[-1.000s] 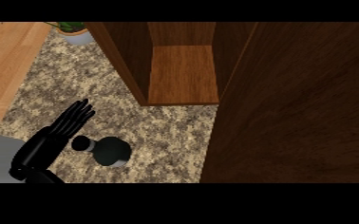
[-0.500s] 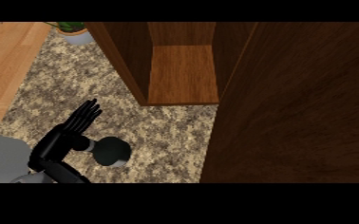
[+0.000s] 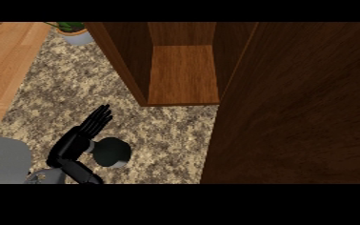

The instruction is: Pick up the wine, place it into the cabinet and close the cabinet

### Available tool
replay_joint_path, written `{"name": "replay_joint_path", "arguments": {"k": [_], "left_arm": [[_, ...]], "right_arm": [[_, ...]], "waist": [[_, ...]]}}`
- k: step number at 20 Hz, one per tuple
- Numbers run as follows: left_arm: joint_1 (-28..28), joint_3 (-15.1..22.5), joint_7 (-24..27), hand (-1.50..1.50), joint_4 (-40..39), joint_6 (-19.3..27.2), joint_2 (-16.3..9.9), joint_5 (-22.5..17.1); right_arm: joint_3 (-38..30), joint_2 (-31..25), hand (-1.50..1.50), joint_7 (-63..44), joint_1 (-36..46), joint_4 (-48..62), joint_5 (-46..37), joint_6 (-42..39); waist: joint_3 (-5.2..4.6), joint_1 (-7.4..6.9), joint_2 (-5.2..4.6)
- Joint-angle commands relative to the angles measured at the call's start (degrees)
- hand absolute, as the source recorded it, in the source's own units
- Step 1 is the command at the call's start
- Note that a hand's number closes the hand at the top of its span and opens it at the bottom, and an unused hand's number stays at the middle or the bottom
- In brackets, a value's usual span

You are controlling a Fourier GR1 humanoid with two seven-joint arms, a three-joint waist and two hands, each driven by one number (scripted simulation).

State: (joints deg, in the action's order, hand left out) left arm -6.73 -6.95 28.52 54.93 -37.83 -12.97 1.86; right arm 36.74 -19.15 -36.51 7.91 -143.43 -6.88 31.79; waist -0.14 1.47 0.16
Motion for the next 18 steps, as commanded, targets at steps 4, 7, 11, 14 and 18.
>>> {"name": "replay_joint_path", "arguments": {"k": [4, 7, 11, 14, 18], "left_arm": [[-2.75, 3.36, 7.55, -1.50, -8.00, -2.60, 0.73, 2.89], [-3.94, 2.84, 9.48, -1.50, -10.95, -3.54, -1.18, 2.26], [-6.84, 3.92, 9.63, -1.50, -13.17, -2.94, 0.01, 1.94], [-5.25, 4.84, 14.23, -1.50, -14.81, -1.43, 1.87, 2.09], [-4.53, 4.50, 14.14, 1.50, -14.65, -3.00, 1.25, -0.30]], "right_arm": [[0.91, -1.57, -1.50, -7.00, 0.24, -10.02, -6.67, 1.11], [1.65, -2.44, -1.50, -8.11, 0.16, -11.86, -6.62, 1.64], [-0.26, -2.12, -1.50, -8.45, 4.03, -8.50, -5.51, 1.77], [2.52, -3.49, -1.50, -5.18, 0.00, -9.84, -6.46, 2.82], [3.50, -3.71, -1.50, -5.29, 0.23, -8.71, -7.49, 3.80]], "waist": [[-0.03, -0.12, 0.06], [-0.06, 0.22, 0.17], [-0.05, -0.14, 0.05], [-0.04, 0.48, 0.21], [-0.04, 0.01, 0.24]]}}
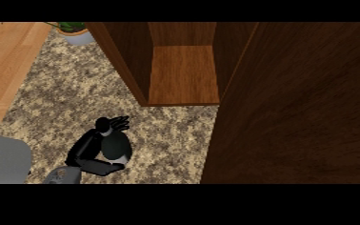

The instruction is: Pick up the wine, place it into the cabinet and close the cabinet

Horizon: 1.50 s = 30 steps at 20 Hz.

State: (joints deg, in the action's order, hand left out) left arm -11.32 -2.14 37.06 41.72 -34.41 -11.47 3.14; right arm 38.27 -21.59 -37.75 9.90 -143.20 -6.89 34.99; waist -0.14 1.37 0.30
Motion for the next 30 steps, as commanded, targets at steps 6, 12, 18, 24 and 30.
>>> {"name": "replay_joint_path", "arguments": {"k": [6, 12, 18, 24, 30], "left_arm": [[0.99, 2.39, 9.60, 1.50, -0.81, -3.56, -0.48, 0.57], [0.40, 3.40, 14.21, 1.50, -1.16, -2.36, -1.57, 0.41], [4.97, -5.51, 10.59, 1.50, 1.96, 14.40, 2.98, -7.16], [3.68, -4.24, 3.85, 1.50, 8.05, 12.07, 3.79, -9.60], [6.95, -0.67, -2.75, 1.50, 19.01, 13.18, 7.53, -10.60]], "right_arm": [[1.86, -3.16, -1.50, -0.60, -4.49, -8.57, -6.24, 0.59], [2.95, -4.54, -1.50, -0.08, -4.72, -9.52, -6.38, 1.61], [4.98, -4.71, -1.50, 4.67, -6.94, -7.36, -5.26, 3.36], [2.14, -5.12, -1.50, 0.80, -5.16, -9.41, -6.80, 3.40], [1.21, -8.30, -1.50, 0.63, -7.31, -13.35, -4.87, 3.48]], "waist": [[0.05, -0.47, -0.03], [0.01, -0.16, 0.07], [0.13, -0.88, 0.51], [0.09, -0.95, 0.03], [0.10, -0.63, 0.17]]}}
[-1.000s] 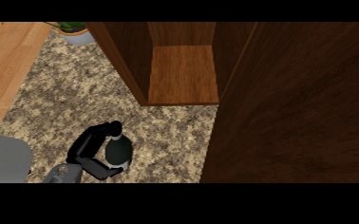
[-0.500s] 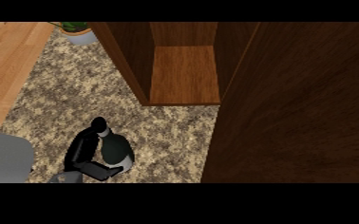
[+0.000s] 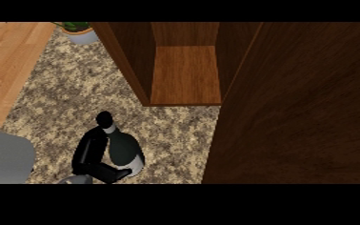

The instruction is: Pick up the wine, place it into the cabinet and close the cabinet

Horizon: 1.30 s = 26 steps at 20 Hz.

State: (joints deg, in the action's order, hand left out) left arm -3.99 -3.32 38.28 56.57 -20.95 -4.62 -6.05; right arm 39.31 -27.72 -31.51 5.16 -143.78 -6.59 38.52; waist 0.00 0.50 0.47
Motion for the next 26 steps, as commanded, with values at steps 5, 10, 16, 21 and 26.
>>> {"name": "replay_joint_path", "arguments": {"k": [5, 10, 16, 21, 26], "left_arm": [[4.28, 4.85, -9.59, 1.50, 13.92, 2.58, 4.48, -0.93], [7.66, 12.55, -14.58, 1.50, 23.60, 8.57, 4.57, -3.18], [6.29, 17.17, -20.93, 1.50, 30.77, 16.49, 4.61, -2.68], [1.28, 18.30, -18.32, 1.50, 28.34, 25.23, 4.61, -1.90], [-3.69, 15.77, -18.15, 1.50, 22.39, 27.56, 4.49, -0.46]], "right_arm": [[2.33, -3.04, -1.50, -4.96, -4.02, -13.45, -5.84, 0.67], [2.29, -2.28, -1.50, -0.58, -4.16, -10.72, -4.18, 1.26], [1.74, -4.79, -1.50, 1.77, -7.31, -12.27, -3.32, 1.58], [3.00, -6.02, -1.50, 4.50, -9.61, -12.31, -2.93, 1.71], [4.87, -8.26, -1.50, 6.13, -11.97, -14.19, -3.09, 1.85]], "waist": [[-0.06, 0.42, 0.12], [-0.04, -0.05, -0.01], [0.01, 0.26, -0.01], [0.01, 0.79, -0.13], [-0.01, 1.31, -0.13]]}}
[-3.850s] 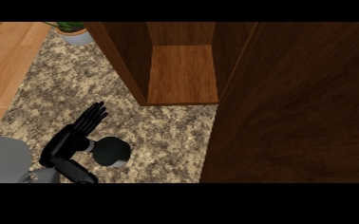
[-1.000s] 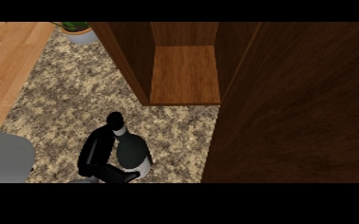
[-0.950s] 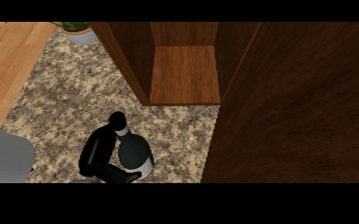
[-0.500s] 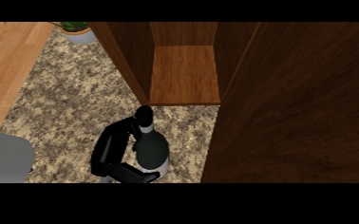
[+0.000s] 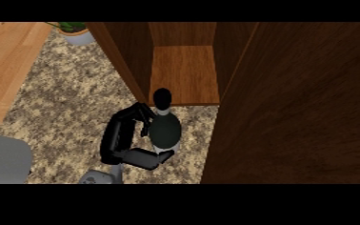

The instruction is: Pick up the wine, place it into the cabinet and close the cabinet

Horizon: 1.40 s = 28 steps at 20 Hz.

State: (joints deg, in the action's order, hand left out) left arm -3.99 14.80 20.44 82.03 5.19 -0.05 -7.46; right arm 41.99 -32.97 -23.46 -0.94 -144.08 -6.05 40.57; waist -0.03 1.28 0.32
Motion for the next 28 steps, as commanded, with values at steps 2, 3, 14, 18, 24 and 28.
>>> {"name": "replay_joint_path", "arguments": {"k": [2, 3, 14, 18, 24, 28], "left_arm": [[-4.35, 1.78, -3.46, 1.50, -1.57, 5.82, 0.05, 1.47], [-5.81, 0.59, -3.20, 1.50, -2.70, 5.36, 0.05, 2.58], [-17.35, -1.10, -2.93, 1.50, -15.00, 6.59, 0.05, 1.22], [-22.90, 0.57, -0.86, 1.50, -22.10, 8.89, 0.05, -2.02], [-31.47, -2.26, 0.83, 1.50, -31.65, 7.93, 0.05, -5.38], [-34.36, 2.58, 6.29, 1.50, -38.12, 11.20, 0.05, -12.29]], "right_arm": [[-4.31, -5.10, -1.50, -1.51, -6.21, -14.27, 1.90, -0.90], [3.87, -0.91, -1.50, -1.98, -4.45, -11.36, -4.71, 0.93], [-3.14, -2.64, -1.50, -0.27, -5.87, -11.01, 1.30, -1.09], [-1.34, -2.52, -1.50, 1.28, -6.55, -11.75, 0.84, -1.24], [1.77, -3.18, -1.50, 7.74, -10.22, -10.94, 0.79, -2.00], [-3.04, -2.83, -1.50, 7.51, -7.66, -8.64, 6.03, -3.72]], "waist": [[0.09, 0.09, -0.11], [-0.04, 0.06, 0.03], [0.01, -0.30, -0.19], [-0.04, 0.61, -0.26], [0.01, 1.37, -0.31], [0.02, 1.42, -0.66]]}}
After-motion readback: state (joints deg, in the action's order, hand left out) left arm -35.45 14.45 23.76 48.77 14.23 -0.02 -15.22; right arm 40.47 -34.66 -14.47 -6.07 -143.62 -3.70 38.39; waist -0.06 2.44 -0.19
